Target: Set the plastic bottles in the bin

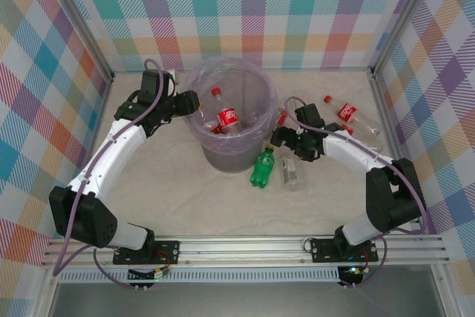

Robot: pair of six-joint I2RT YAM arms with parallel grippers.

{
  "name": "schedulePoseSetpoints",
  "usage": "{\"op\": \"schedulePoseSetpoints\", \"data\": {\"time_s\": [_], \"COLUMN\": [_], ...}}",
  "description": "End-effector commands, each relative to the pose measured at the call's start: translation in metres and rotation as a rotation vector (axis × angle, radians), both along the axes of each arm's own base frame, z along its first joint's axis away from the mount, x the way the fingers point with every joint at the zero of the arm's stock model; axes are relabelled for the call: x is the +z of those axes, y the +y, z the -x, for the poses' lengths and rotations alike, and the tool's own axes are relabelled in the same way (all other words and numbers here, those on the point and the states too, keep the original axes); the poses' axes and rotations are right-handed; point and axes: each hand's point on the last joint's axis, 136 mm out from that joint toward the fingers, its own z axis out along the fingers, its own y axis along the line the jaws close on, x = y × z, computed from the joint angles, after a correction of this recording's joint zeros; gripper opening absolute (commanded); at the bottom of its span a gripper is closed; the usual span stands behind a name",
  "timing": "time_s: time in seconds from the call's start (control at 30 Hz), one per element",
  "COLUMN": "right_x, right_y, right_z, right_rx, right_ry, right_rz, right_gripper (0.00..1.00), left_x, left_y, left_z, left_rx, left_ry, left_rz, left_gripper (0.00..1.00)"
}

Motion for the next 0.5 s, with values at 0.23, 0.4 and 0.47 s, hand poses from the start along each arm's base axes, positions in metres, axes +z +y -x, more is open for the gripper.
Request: {"op": "schedulePoseSetpoints", "data": {"time_s": [0.23, 0.4, 0.47], "right_x": [-0.026, -0.038, -0.044], "right_y": [-0.025, -0.025, -0.02], "right_z": [0.028, 0.024, 0.021], "right_rx": [0.001, 0.011, 0.019], "right_ry": [0.085, 0.094, 0.095], "right_rz": [0.121, 0.132, 0.117], "right_gripper": [0.99, 0.96, 0.95], "left_x": [-0.013, -0.012, -0.012], "left_y": [0.006, 0.008, 0.007], "left_z": [0.011, 0.011, 0.011], "left_rx": [-0.012, -0.009, -0.012], "left_ry": [0.05, 0.046, 0.046], "left_rz": [-0.054, -0.059, -0.053], "left_gripper": [0.62, 0.62, 0.62]}}
